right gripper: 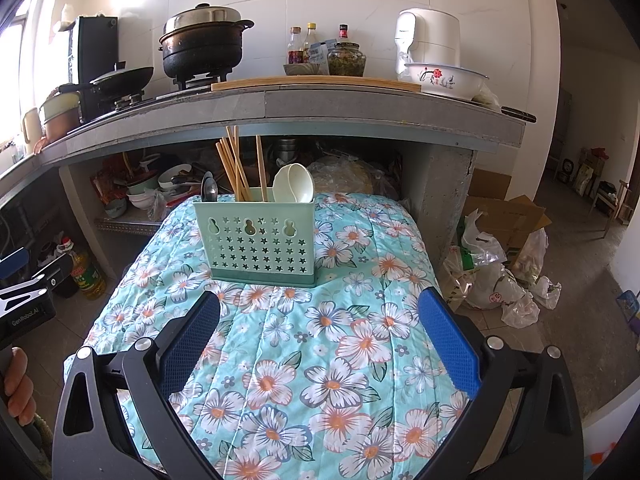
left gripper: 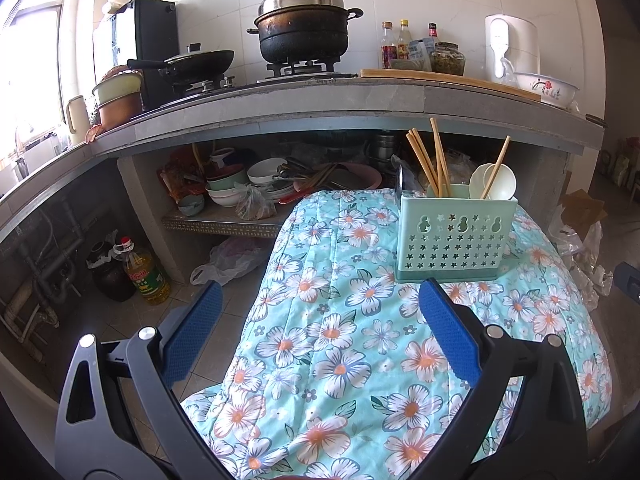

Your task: Organize utensils

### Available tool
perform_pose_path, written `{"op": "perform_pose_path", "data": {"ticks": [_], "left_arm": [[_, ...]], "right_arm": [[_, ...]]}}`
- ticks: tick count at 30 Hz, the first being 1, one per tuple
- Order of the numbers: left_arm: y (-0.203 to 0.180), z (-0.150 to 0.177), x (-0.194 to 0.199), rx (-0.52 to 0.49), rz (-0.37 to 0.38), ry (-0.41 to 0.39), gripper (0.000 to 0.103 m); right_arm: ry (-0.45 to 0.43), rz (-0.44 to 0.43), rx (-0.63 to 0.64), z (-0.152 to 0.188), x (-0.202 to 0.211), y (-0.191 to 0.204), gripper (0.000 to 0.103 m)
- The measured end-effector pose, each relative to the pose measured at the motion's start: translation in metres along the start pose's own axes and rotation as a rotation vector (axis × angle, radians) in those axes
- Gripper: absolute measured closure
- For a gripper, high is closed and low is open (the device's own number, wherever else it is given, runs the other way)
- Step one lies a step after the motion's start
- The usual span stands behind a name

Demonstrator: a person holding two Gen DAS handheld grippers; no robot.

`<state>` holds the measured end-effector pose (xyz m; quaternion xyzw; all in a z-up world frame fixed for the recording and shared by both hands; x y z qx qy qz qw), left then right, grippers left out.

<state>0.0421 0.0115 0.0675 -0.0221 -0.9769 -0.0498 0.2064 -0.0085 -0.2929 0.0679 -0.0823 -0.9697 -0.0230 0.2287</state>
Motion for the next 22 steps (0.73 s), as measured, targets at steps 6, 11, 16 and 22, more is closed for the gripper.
{"op": "perform_pose_path", "data": {"ticks": [6, 11, 16, 22], "left_arm": [[-0.0011, 0.0020, 0.0005, -0.001, 0.003, -0.001, 0.008], [-0.0017, 0.0029, 0.0004, 0.000, 0.004, 0.001, 0.008], [-0.0035, 0.0035, 0.0006, -0.001, 0.007, 0.004, 0.008], [-0.0041, 0.0030, 0.0001, -0.001, 0.011, 0.008, 0.008]], "right_arm": [[0.000, 0.000, 0.000, 0.0001, 0.0006, 0.0008, 0.006], [-0.002, -0.001, 0.003, -0.0004, 0.0006, 0.0007, 0.006], [-0.003, 0.000, 0.002, -0.0005, 0.0008, 0.0009, 0.006], [-0.003, 0.000, 0.000, -0.0017, 0.0010, 0.0006, 0.006]]}}
Point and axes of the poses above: each gripper's, at about its wrist camera, not at the fingertips, and x roughly against the way its jaws point, y to its left, z to its underside, the point moved 2 cm from there along -x, roughly the way its jaws point, and after that the axes turned 7 degrees about -y, right-handed, at the moved point
